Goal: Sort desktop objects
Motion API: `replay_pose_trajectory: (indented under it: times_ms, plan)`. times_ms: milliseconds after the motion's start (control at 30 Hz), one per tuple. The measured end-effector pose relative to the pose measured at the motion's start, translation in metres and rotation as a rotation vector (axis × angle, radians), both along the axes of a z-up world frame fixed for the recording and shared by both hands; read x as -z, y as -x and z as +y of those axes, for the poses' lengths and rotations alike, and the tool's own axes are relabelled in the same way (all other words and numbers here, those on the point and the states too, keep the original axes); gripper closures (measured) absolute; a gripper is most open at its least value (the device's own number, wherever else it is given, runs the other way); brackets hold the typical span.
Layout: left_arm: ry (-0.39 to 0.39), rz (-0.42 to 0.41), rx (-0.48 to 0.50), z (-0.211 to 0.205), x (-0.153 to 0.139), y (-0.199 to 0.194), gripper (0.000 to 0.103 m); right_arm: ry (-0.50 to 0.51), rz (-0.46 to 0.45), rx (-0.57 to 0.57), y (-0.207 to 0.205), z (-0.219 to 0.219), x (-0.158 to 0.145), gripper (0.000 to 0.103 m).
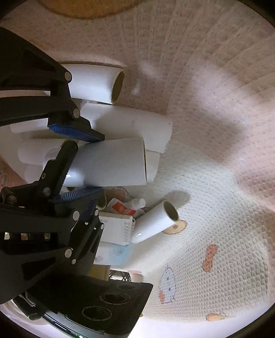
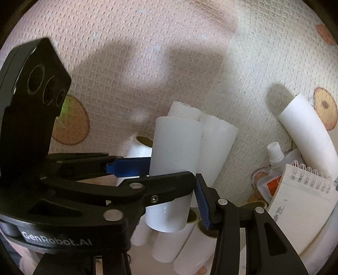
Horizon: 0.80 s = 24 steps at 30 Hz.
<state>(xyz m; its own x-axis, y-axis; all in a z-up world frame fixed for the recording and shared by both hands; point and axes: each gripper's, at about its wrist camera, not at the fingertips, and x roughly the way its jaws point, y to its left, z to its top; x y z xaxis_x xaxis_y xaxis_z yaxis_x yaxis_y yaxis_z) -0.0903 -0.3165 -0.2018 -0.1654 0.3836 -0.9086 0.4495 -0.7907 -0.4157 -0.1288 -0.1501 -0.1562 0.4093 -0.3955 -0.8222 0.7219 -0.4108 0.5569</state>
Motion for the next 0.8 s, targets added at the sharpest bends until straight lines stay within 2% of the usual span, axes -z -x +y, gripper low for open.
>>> replay_pose_trajectory:
  times_ms: [167,233,433,500,533,567,600,667,733,800]
  plan:
    - [0.097,0.089,0.019,0.01,-0.03,-0.004,0.056,0.023,-0.017,0.004,0.003,0.008,-0.022,0.061]
    - [0.11,0.132,0.015,0.013,-0.046,-0.009,0.056,0.042,-0.007,-0.004,0.003,0.012,-0.035,0.061]
    - [0.139,0.291,-0.004,0.027,-0.097,-0.035,0.056,0.133,0.101,-0.074,-0.007,0.037,-0.097,0.061]
    - [0.158,0.343,-0.005,0.032,-0.113,-0.043,0.056,0.172,0.152,-0.092,-0.049,0.058,-0.114,0.061]
    - [0.178,0.383,-0.007,0.037,-0.124,-0.049,0.056,0.195,0.175,-0.098,-0.018,0.037,-0.128,0.061]
    - [0.191,0.408,-0.01,0.04,-0.132,-0.053,0.056,0.215,0.191,-0.101,-0.016,0.042,-0.136,0.061]
    - [0.209,0.44,-0.012,0.044,-0.141,-0.058,0.056,0.235,0.209,-0.102,-0.042,0.044,-0.145,0.061]
    - [0.24,0.48,-0.012,0.052,-0.156,-0.065,0.056,0.285,0.244,-0.101,-0.04,0.048,-0.156,0.061]
    - [0.27,0.509,-0.011,0.06,-0.17,-0.071,0.056,0.313,0.259,-0.097,-0.043,0.038,-0.154,0.061]
    - [0.309,0.54,0.001,0.067,-0.184,-0.076,0.056,0.332,0.258,-0.096,-0.042,0.032,-0.171,0.061]
